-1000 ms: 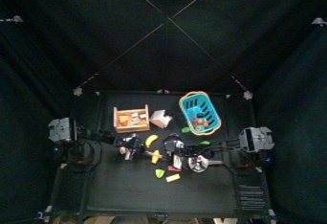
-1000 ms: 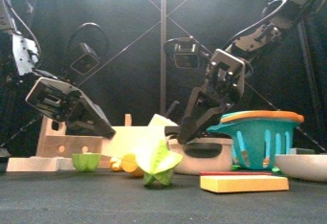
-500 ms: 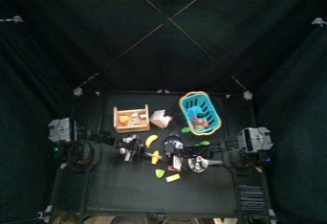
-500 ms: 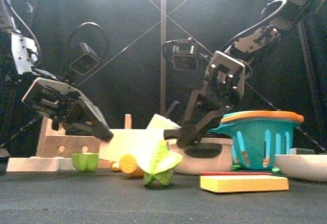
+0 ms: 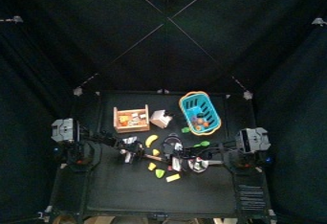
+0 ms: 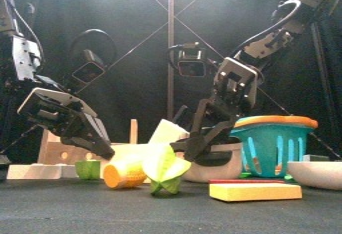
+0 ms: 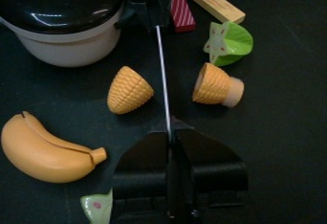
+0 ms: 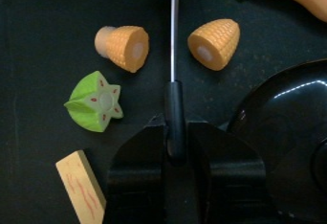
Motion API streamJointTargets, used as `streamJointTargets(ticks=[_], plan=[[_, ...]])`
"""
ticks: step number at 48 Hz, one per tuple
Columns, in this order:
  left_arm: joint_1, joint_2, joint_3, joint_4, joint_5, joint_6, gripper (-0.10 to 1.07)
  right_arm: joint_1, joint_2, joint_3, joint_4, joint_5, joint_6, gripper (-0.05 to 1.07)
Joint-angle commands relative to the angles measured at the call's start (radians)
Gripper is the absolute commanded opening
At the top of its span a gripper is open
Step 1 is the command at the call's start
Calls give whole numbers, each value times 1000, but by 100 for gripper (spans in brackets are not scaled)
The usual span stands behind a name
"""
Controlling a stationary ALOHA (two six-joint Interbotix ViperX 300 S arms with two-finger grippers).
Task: Cut corn
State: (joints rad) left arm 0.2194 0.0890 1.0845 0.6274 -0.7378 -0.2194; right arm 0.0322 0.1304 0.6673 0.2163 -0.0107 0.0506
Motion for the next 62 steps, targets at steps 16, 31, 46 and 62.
streamJointTargets(ticks=[16, 31, 46, 62], plan=[[3, -17, -21, -2, -3, 2, 38, -2, -25, -31, 2, -2, -3, 44], [-32, -170, -9, -2, 8, 2, 38, -2, -98, -49, -8, 23, -5, 44], [-40, -288, 21, -3, 75, 3, 38, -2, -110, -52, -26, 23, -5, 44], [-40, -267, 18, -3, 81, 3, 38, -2, -110, -64, -34, 23, -5, 44]])
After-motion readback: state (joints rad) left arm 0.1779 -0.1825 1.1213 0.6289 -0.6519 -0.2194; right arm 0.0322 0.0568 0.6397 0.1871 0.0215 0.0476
